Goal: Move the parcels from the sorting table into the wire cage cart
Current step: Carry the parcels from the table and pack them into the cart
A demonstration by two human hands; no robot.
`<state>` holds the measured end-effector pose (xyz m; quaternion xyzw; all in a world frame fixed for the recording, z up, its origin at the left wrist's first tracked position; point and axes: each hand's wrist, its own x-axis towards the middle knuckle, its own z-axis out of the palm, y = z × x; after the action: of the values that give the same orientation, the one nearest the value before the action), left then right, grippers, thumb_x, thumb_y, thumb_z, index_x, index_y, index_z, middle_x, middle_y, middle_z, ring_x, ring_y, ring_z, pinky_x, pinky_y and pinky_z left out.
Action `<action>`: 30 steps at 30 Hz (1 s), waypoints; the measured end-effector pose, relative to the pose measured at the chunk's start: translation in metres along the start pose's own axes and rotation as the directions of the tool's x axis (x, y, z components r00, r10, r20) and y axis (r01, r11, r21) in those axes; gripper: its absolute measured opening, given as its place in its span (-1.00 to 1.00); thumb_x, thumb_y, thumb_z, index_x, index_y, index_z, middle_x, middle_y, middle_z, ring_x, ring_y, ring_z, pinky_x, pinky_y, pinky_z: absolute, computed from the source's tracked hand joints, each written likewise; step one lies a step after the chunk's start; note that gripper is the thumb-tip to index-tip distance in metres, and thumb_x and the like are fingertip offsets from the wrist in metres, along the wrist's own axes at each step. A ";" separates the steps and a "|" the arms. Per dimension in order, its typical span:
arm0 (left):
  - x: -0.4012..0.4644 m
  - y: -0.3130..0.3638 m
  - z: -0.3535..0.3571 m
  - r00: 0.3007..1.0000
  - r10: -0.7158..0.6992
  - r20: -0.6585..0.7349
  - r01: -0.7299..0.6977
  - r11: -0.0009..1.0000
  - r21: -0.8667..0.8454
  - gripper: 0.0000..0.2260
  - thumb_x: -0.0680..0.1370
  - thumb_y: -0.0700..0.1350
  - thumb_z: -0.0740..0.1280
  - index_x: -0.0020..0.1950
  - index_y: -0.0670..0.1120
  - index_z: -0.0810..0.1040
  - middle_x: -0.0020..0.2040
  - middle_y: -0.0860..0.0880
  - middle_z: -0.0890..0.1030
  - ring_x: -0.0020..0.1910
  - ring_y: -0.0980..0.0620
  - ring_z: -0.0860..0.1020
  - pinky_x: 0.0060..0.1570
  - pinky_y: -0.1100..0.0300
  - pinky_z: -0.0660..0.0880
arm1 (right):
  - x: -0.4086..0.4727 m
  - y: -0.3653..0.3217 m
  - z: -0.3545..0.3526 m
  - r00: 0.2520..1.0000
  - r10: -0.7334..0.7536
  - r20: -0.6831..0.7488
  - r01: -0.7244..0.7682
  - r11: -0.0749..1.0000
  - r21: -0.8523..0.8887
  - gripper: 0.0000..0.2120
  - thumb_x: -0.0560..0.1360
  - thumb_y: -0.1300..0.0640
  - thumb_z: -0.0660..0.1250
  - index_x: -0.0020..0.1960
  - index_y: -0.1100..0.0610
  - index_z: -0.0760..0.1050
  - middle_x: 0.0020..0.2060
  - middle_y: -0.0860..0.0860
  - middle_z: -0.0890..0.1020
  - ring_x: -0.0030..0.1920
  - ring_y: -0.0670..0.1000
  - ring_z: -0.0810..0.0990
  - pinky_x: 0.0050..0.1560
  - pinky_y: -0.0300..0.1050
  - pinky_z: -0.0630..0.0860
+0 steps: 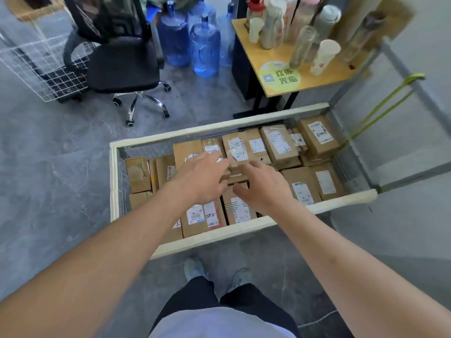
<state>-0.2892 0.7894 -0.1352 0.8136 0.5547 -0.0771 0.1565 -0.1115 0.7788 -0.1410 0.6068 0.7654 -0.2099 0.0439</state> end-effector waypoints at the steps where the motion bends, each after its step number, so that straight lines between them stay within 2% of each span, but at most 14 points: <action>1: 0.004 0.012 -0.007 1.000 0.015 -0.009 -0.015 1.000 0.009 -0.56 0.63 0.13 0.26 0.46 0.00 0.40 0.40 -0.05 0.44 0.38 -0.11 0.43 0.31 -0.11 0.47 | -0.007 0.011 -0.010 1.000 0.008 -0.023 -0.008 1.000 -0.004 -0.52 0.56 -0.21 0.28 0.41 -0.03 0.47 0.25 -0.01 0.56 0.18 0.11 0.58 0.05 0.06 0.58; 4: 0.017 0.050 -0.030 0.997 0.055 -0.056 -0.054 0.998 0.032 -0.53 0.63 0.15 0.25 0.50 0.02 0.38 0.51 -0.05 0.39 0.46 -0.12 0.38 0.38 -0.10 0.42 | -0.029 0.043 -0.039 0.995 0.060 -0.086 -0.061 0.998 -0.015 -0.50 0.57 -0.21 0.29 0.41 0.02 0.46 0.27 0.01 0.56 0.22 0.12 0.57 0.09 0.06 0.57; 7: 0.032 0.089 -0.054 0.989 0.116 -0.094 -0.111 0.992 0.060 -0.52 0.64 0.14 0.24 0.54 0.03 0.36 0.53 -0.05 0.35 0.47 -0.11 0.37 0.40 -0.09 0.39 | -0.052 0.073 -0.066 0.979 0.120 -0.164 -0.120 0.993 0.005 -0.49 0.57 -0.22 0.27 0.42 0.02 0.45 0.24 0.01 0.55 0.22 0.12 0.55 0.10 0.06 0.54; 9: 0.042 0.113 -0.070 0.979 0.165 -0.116 -0.158 0.985 0.068 -0.48 0.64 0.15 0.25 0.58 0.04 0.32 0.56 -0.05 0.33 0.50 -0.11 0.34 0.44 -0.07 0.36 | -0.067 0.091 -0.084 0.964 0.166 -0.209 -0.165 0.986 0.026 -0.45 0.56 -0.23 0.24 0.47 0.00 0.41 0.36 0.03 0.51 0.33 0.13 0.50 0.20 0.09 0.52; 11: 0.054 0.137 -0.084 0.965 0.225 -0.133 -0.216 0.973 0.080 -0.45 0.65 0.17 0.24 0.61 0.06 0.29 0.58 -0.04 0.30 0.52 -0.10 0.32 0.47 -0.05 0.34 | -0.083 0.107 -0.100 0.941 0.231 -0.246 -0.226 0.973 0.048 -0.43 0.56 -0.24 0.22 0.50 -0.02 0.39 0.43 0.03 0.47 0.39 0.14 0.47 0.26 0.11 0.49; 14: 0.072 0.171 -0.102 0.933 0.329 -0.144 -0.314 0.942 0.115 -0.44 0.66 0.17 0.23 0.63 0.05 0.26 0.60 -0.04 0.29 0.55 -0.08 0.29 0.47 -0.01 0.30 | -0.107 0.128 -0.122 0.899 0.314 -0.305 -0.304 0.949 0.083 -0.39 0.55 -0.29 0.14 0.52 -0.06 0.38 0.41 0.00 0.48 0.38 0.14 0.47 0.26 0.10 0.50; 16: 0.085 0.194 -0.112 0.903 0.403 -0.147 -0.385 0.913 0.136 -0.44 0.67 0.19 0.21 0.64 0.05 0.24 0.61 -0.04 0.28 0.55 -0.08 0.28 0.46 0.01 0.30 | -0.121 0.143 -0.133 0.866 0.378 -0.328 -0.364 0.925 0.106 -0.43 0.58 -0.27 0.18 0.51 -0.05 0.39 0.44 0.02 0.46 0.41 0.13 0.44 0.33 0.08 0.43; 20: 0.111 0.238 -0.126 0.819 0.557 -0.141 -0.533 0.828 0.176 -0.44 0.66 0.19 0.22 0.63 0.06 0.26 0.59 -0.03 0.30 0.53 -0.09 0.31 0.44 -0.02 0.35 | -0.147 0.168 -0.147 0.771 0.519 -0.369 -0.491 0.854 0.175 -0.41 0.60 -0.26 0.21 0.57 -0.07 0.33 0.57 0.06 0.34 0.53 0.12 0.34 0.47 0.06 0.32; 26: 0.143 0.312 -0.142 0.637 0.767 -0.082 -0.740 0.637 0.217 -0.42 0.66 0.18 0.23 0.64 0.05 0.21 0.58 -0.05 0.30 0.53 -0.10 0.31 0.45 -0.05 0.38 | -0.194 0.196 -0.163 0.580 0.720 -0.380 -0.649 0.691 0.319 -0.39 0.62 -0.26 0.20 0.62 -0.08 0.26 0.59 0.06 0.31 0.54 0.10 0.33 0.45 0.09 0.37; 30: 0.149 0.370 -0.147 0.487 0.873 -0.024 -0.851 0.481 0.210 -0.42 0.65 0.17 0.25 0.64 0.07 0.22 0.59 -0.06 0.29 0.55 -0.12 0.28 0.45 -0.06 0.37 | -0.235 0.209 -0.166 0.451 0.814 -0.365 -0.717 0.574 0.395 -0.37 0.60 -0.27 0.22 0.61 -0.08 0.28 0.58 0.04 0.31 0.50 0.12 0.38 0.43 0.12 0.41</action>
<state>0.1023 0.8462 0.0211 0.9950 0.0708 0.0174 0.0687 0.1791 0.6637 0.0296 0.9195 0.3661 -0.0679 -0.1262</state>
